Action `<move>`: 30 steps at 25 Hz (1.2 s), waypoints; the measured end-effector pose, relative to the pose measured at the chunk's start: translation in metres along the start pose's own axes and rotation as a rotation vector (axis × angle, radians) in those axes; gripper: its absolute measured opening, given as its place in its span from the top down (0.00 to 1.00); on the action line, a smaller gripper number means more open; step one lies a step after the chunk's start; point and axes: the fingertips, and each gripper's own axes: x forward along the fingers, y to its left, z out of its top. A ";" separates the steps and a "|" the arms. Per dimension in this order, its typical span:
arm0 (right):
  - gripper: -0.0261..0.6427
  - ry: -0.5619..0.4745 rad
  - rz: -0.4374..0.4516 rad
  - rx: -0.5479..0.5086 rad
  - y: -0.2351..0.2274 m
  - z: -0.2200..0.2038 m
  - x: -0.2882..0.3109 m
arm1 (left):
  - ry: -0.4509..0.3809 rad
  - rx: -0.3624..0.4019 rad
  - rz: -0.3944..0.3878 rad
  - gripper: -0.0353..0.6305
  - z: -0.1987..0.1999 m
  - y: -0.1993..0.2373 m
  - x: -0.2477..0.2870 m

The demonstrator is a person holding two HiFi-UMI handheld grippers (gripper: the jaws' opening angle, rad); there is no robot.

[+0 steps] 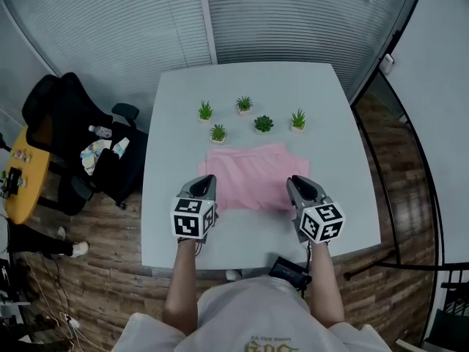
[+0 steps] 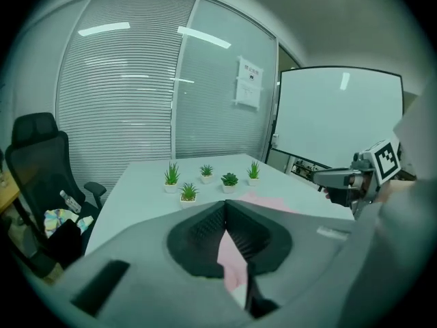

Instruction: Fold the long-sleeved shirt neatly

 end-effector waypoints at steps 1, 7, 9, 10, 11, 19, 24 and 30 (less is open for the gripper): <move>0.86 -0.010 -0.002 0.004 0.003 0.001 -0.004 | -0.003 0.001 -0.002 0.93 -0.001 -0.002 -0.005; 0.91 -0.076 -0.026 0.012 0.023 0.011 -0.032 | -0.032 -0.004 -0.019 0.93 -0.004 -0.014 -0.035; 0.93 -0.092 -0.035 0.017 0.028 0.012 -0.040 | -0.047 -0.007 -0.032 0.93 -0.005 -0.019 -0.043; 0.94 -0.097 -0.038 0.018 0.031 0.012 -0.043 | -0.054 -0.010 -0.043 0.93 -0.007 -0.022 -0.046; 0.94 -0.102 -0.039 0.017 0.034 0.012 -0.046 | -0.061 -0.017 -0.056 0.93 -0.009 -0.024 -0.050; 0.94 -0.131 -0.061 -0.007 0.052 0.012 -0.065 | -0.117 -0.064 -0.061 0.93 -0.022 -0.028 -0.072; 0.94 -0.125 -0.059 -0.036 0.060 0.010 -0.066 | -0.128 -0.069 -0.062 0.93 -0.023 -0.024 -0.076; 0.94 -0.106 -0.073 -0.052 0.060 0.008 -0.066 | -0.122 -0.075 -0.077 0.94 -0.024 -0.024 -0.072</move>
